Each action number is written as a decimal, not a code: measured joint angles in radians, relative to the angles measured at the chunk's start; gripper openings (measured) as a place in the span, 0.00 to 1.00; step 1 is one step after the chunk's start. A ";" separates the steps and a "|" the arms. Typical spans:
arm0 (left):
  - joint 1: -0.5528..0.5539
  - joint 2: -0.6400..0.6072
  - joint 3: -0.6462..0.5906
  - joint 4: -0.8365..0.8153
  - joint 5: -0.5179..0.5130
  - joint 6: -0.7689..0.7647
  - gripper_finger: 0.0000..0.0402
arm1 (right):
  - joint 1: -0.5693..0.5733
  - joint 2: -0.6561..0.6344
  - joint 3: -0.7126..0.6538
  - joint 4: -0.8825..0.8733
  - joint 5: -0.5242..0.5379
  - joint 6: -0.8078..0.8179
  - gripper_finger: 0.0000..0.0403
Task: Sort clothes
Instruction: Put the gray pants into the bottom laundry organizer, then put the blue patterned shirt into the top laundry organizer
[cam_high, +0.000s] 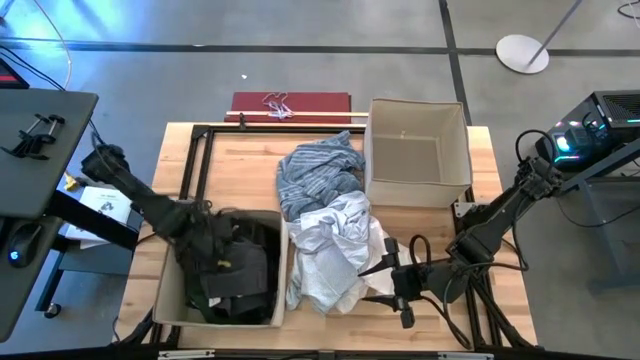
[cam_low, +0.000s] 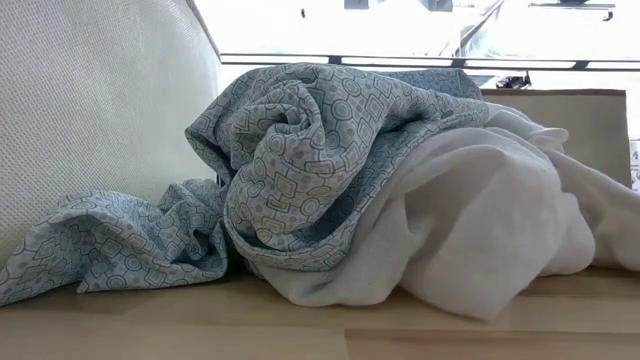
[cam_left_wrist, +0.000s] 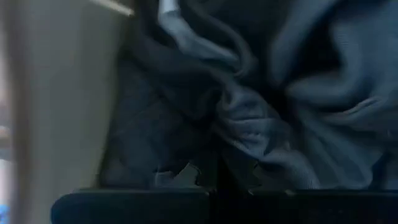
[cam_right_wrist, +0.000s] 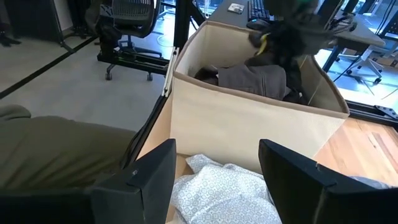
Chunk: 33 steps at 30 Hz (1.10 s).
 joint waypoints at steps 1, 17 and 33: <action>-0.024 0.012 -0.018 0.023 -0.023 -0.020 0.00 | 0.000 0.000 0.000 0.001 0.000 -0.001 0.55; -0.176 0.047 -0.192 0.029 -0.098 -0.402 0.00 | 0.000 0.000 0.000 0.029 0.001 -0.019 0.55; -0.270 -0.017 0.371 0.069 -0.483 -0.211 0.00 | -0.020 0.000 0.000 0.013 -0.001 0.043 0.55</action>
